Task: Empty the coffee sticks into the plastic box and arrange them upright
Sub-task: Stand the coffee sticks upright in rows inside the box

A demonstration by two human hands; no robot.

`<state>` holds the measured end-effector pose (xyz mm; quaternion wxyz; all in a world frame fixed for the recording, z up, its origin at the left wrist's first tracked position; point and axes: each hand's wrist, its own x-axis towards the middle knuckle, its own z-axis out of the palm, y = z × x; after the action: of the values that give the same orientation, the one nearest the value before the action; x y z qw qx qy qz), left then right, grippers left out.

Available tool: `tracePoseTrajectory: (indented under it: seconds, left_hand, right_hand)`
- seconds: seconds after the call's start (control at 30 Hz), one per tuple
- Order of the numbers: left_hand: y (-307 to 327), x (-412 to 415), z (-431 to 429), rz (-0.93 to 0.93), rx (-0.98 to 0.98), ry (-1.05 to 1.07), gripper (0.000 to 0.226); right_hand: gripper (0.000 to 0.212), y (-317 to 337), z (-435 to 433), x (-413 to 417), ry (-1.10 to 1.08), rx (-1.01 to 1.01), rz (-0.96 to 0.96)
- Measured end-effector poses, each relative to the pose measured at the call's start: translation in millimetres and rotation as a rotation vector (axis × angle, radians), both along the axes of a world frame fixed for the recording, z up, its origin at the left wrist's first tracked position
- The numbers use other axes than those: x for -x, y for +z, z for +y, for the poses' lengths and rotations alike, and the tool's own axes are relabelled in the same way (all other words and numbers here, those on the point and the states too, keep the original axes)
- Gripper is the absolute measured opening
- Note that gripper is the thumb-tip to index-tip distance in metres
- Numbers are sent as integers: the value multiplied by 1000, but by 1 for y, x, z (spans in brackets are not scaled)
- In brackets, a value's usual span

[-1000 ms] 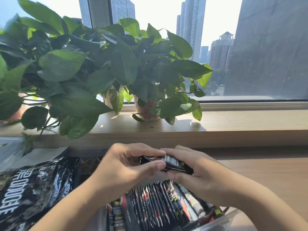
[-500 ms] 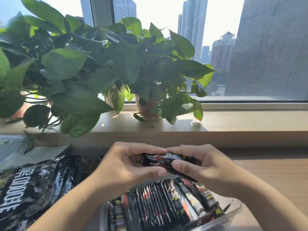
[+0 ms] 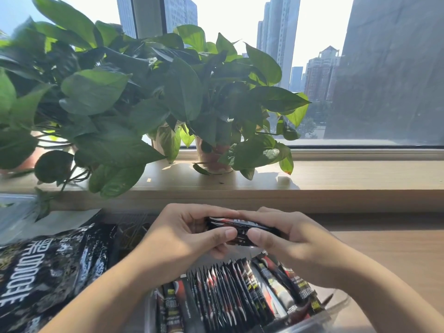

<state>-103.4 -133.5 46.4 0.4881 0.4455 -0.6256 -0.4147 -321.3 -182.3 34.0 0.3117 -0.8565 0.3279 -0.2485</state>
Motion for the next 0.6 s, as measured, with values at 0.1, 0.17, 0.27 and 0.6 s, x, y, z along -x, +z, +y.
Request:
tracePoseTrajectory:
  seconds: [0.1,0.17,0.27,0.6]
  left_hand:
    - [0,0,0,-2,-26,-13,25]
    - [0,-1,0,26,-50,-21,25]
    - [0,-2,0,85,-94,-32,29]
    - [1,-2,-1,141,-123,-34,35]
  right_hand:
    - [36,-1,-1,-1,8,7,-36]
    - [36,-2,-1,0,14,13,-63]
    - [39,-4,-3,0,1,-14,-109]
    - [43,0,-1,2,18,-112,-172]
